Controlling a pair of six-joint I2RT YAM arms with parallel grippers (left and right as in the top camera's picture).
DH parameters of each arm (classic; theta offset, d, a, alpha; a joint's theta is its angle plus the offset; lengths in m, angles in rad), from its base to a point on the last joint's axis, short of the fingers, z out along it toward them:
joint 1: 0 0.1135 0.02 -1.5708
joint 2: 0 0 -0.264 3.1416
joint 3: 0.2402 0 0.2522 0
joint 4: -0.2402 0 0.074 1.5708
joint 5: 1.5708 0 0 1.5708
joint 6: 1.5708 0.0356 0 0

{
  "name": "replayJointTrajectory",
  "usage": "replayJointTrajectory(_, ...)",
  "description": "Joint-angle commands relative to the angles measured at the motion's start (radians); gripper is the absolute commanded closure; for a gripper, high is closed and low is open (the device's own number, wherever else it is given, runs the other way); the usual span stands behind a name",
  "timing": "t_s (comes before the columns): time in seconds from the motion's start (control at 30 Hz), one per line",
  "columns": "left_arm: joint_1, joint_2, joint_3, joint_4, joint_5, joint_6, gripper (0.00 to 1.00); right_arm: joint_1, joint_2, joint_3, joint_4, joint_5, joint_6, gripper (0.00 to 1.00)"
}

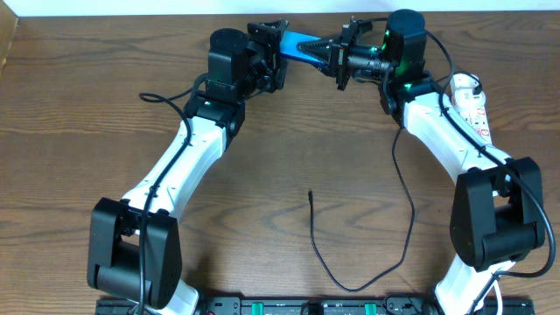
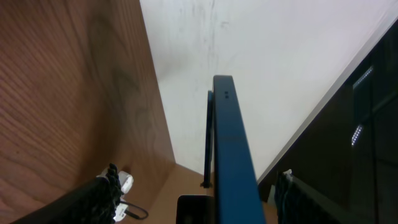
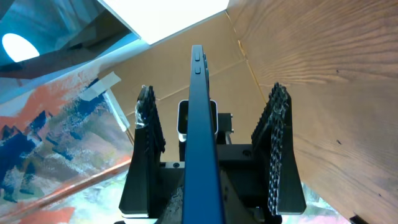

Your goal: Plug charger to phone and switch on socket

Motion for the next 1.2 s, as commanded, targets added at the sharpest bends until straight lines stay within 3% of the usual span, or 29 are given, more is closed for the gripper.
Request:
replayJointTrajectory(0.0,0.002,-0.026,0.007,-0.002,-0.032,-0.009,0.22,0.000,-0.005,0.014,0.014,-0.030,0.008,0.99)
replayJointTrajectory(0.23,0.002,-0.026,0.007,-0.002,-0.035,-0.009,0.44,0.000,-0.005,0.014,0.014,-0.044,0.007,0.98)
replayJointTrajectory(0.73,0.002,-0.026,0.007,-0.002,-0.035,-0.009,0.75,0.007,-0.005,0.014,0.013,-0.068,-0.013,0.98)
replayJointTrajectory(0.87,0.002,-0.026,0.007,-0.002,-0.035,-0.009,0.92,0.021,-0.005,0.014,0.013,-0.067,-0.013,0.98)
replayJointTrajectory(1.17,0.002,-0.026,0.007,-0.002,-0.035,-0.008,0.92,0.026,-0.005,0.014,0.013,-0.066,-0.039,0.99)
